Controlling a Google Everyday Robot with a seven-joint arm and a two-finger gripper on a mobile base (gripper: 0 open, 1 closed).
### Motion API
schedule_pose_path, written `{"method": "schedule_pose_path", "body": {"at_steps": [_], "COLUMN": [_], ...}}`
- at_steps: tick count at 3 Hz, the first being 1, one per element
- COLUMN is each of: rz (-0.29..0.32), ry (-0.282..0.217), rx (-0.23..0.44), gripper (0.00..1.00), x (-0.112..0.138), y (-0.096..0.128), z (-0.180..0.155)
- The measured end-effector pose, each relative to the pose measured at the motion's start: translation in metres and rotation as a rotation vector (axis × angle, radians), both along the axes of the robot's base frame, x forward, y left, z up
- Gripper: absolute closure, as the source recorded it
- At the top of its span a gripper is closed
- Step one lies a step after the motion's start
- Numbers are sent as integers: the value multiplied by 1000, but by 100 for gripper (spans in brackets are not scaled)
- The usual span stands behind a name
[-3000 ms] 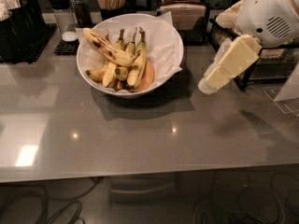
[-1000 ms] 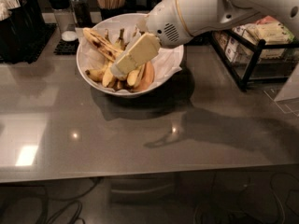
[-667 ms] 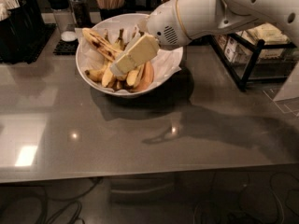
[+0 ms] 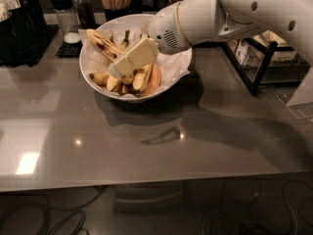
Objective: Pick banana from white bowl
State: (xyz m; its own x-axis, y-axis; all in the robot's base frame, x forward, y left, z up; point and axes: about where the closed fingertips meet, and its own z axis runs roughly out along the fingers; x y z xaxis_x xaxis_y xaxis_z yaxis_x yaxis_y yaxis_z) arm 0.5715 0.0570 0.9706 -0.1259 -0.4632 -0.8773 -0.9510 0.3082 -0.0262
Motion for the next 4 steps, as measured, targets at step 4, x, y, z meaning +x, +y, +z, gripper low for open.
{"method": "schedule_pose_path", "body": {"at_steps": [4], "rz": [-8], "ry": [-16], "rx": [48], "gripper": [11], "x": [34], "y": [33], "z": [-5]}}
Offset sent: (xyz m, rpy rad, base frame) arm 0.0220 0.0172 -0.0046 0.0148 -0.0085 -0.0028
